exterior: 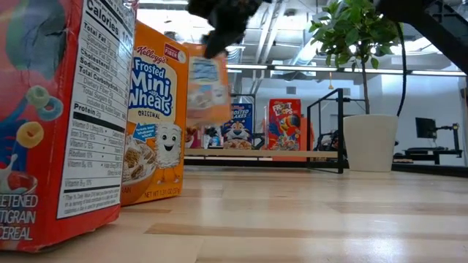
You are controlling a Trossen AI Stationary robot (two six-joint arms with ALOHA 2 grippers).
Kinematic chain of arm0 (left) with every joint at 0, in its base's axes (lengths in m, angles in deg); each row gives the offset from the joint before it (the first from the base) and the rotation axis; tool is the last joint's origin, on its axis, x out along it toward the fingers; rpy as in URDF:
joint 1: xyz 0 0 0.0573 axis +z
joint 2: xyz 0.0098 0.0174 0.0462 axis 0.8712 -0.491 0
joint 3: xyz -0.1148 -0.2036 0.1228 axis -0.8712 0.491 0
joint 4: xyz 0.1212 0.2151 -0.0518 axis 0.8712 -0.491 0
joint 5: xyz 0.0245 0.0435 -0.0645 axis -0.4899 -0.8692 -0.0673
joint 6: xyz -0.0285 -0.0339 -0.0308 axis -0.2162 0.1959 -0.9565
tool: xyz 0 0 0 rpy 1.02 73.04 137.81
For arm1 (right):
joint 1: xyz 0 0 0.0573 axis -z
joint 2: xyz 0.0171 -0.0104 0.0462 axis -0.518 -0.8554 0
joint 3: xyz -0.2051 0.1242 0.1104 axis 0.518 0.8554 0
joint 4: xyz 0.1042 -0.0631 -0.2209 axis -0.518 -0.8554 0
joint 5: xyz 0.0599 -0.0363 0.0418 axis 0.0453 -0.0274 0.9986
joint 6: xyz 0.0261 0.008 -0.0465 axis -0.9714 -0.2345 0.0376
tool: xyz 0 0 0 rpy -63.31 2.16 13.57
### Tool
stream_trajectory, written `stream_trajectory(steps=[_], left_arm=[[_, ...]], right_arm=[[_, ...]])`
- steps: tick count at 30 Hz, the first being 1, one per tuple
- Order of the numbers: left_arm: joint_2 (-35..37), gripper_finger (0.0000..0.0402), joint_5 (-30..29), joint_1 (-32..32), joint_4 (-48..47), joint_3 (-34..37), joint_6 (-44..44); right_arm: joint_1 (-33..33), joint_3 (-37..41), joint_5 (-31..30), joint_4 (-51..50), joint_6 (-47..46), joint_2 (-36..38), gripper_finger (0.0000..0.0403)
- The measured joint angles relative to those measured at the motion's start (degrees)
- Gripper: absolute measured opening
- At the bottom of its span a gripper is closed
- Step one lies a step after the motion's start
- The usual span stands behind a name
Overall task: Stack cereal on shelf
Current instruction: Put the top orange cereal box on the shelf
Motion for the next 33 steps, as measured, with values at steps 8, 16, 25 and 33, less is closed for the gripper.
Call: stream_trajectory(steps=[8, 16, 25, 33], left_arm=[[0.0, 0.0297, 0.0, 0.0, 0.0, 0.0, 0.2], [0.0, 0.0297, 0.0, 0.0, 0.0, 0.0, -0.1], [0.0, 0.0297, 0.0, 0.0, 0.0, 0.0, -0.1], [0.0, 0.0297, 0.0, 0.0, 0.0, 0.0, -0.1]], right_arm=[[9.8, -0.1, -3.1, -5.6, -0.6, 5.6, 0.0173], [16.7, 0.3, -4.9, -3.2, -0.5, 3.7, 0.0181], [18.0, 6.0, -7.0, 4.6, -0.1, 4.0, 0.0172], [17.9, 10.1, -10.5, 5.0, 0.0, 3.8, 0.0181]])
